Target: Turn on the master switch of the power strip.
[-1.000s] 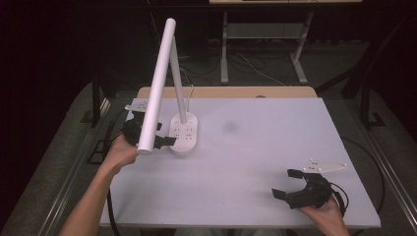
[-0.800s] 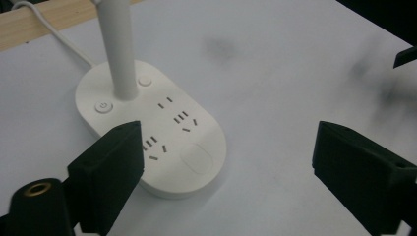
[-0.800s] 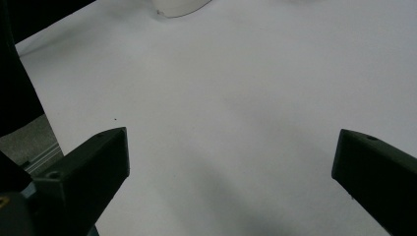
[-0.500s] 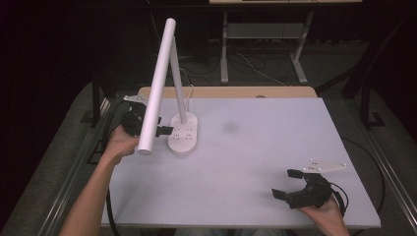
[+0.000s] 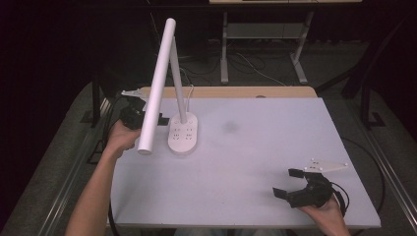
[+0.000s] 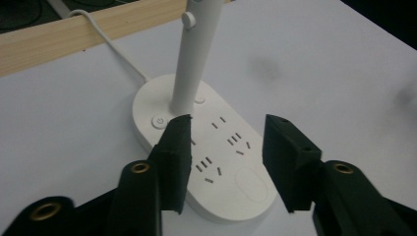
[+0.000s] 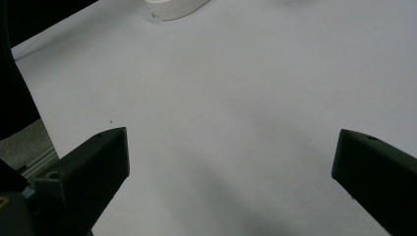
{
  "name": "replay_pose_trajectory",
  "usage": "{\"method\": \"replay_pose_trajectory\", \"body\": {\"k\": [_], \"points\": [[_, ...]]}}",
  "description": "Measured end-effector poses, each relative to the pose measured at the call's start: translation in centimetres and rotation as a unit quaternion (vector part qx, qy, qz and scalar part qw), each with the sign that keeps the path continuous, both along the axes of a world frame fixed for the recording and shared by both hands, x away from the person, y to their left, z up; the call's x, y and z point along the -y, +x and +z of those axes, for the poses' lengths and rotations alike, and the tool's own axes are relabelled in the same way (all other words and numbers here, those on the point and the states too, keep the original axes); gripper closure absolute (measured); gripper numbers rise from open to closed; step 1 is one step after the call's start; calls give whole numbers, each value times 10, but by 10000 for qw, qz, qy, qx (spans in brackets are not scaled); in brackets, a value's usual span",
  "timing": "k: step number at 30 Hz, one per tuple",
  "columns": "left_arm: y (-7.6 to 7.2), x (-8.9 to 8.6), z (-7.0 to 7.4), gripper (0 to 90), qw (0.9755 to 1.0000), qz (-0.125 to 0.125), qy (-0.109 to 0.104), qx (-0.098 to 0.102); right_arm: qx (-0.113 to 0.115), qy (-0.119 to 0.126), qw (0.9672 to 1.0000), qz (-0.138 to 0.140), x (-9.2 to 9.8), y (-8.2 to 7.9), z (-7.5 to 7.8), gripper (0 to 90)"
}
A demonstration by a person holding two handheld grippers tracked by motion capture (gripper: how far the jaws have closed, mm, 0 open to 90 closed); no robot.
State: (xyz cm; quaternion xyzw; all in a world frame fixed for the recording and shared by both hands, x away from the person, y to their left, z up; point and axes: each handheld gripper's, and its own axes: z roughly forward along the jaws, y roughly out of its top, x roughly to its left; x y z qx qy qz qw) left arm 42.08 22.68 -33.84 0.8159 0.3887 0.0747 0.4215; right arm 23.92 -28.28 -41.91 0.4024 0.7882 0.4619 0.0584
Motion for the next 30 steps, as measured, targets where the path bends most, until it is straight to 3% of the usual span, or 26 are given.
{"method": "replay_pose_trajectory", "body": {"k": [2,8,15,30], "points": [[3,0,-2,620,10000,57,-59,-17,13,-3,10000,-14,1,0,0,4],[11,2,-7,727,9995,308,-100,-48,22,-6,10000,-18,1,1,0,4],[19,1,-14,885,9974,620,-342,-123,1,-4,10000,-22,1,1,-1,4],[36,1,-33,899,9908,1128,-719,-194,-4,-20,10000,1,2,2,-2,4]]}}
